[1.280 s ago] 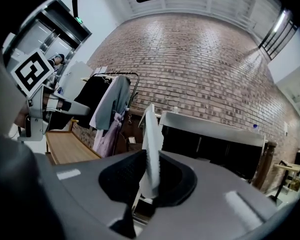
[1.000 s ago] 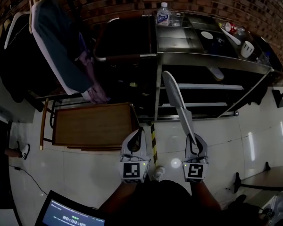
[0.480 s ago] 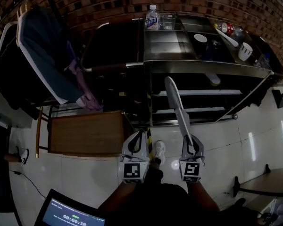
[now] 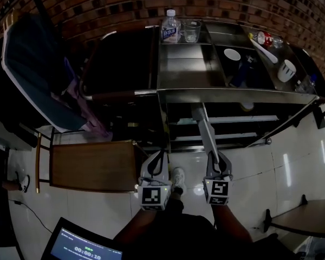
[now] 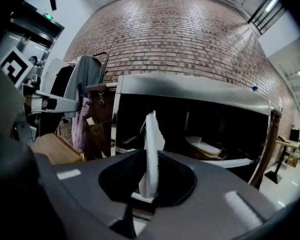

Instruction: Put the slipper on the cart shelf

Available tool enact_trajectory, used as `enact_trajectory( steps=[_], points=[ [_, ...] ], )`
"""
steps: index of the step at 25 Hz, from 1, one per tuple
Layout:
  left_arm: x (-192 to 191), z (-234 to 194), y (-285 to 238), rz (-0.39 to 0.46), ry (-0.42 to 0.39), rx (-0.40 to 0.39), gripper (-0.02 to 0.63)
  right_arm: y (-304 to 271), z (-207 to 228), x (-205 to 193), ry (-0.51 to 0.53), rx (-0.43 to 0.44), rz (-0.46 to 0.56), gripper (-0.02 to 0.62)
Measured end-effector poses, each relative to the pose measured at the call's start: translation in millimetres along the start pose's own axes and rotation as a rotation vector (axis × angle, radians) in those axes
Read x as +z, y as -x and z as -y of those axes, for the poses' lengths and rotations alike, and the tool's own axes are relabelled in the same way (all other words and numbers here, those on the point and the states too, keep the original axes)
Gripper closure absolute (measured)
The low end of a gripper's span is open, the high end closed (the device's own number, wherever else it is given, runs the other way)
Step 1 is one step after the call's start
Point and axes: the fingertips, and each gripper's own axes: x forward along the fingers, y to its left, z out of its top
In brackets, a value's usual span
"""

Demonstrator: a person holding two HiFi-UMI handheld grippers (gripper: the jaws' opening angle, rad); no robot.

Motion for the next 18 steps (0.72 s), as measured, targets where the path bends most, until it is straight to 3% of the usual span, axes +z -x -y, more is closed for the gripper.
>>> enact_trajectory(
  steps=[7,18],
  points=[
    [-8.6,-10.1,-40.8,-0.032,0.003,0.012,0.591,-56.1,13.2,9.7,-0.115,0.014,-0.016,0.552],
    [-16.5,-13.5,-67.8,-0.059,-0.003,0.016,0.591,-142.6,24.9,-1.2,-0.628,0.024,-0.068,0.554]
  ],
)
